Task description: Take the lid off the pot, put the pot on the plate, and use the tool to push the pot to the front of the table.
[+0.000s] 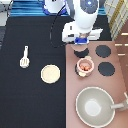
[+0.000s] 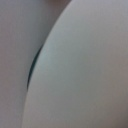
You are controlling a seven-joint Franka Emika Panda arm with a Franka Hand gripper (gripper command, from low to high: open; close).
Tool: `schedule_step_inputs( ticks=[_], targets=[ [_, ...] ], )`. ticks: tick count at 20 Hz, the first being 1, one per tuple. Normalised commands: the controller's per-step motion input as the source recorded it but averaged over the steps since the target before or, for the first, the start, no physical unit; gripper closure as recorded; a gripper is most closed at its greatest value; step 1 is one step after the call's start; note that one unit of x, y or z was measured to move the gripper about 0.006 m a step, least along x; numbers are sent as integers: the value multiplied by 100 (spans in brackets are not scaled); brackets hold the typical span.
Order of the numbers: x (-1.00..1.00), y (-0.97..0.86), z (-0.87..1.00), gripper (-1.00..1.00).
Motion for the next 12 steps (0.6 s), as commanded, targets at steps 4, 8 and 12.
schedule_step_inputs(
  ticks=[4,8,12],
  targets=[
    [16,21,-45,100],
    [25,9,-53,100],
    [-7,24,-30,100]
  ],
)
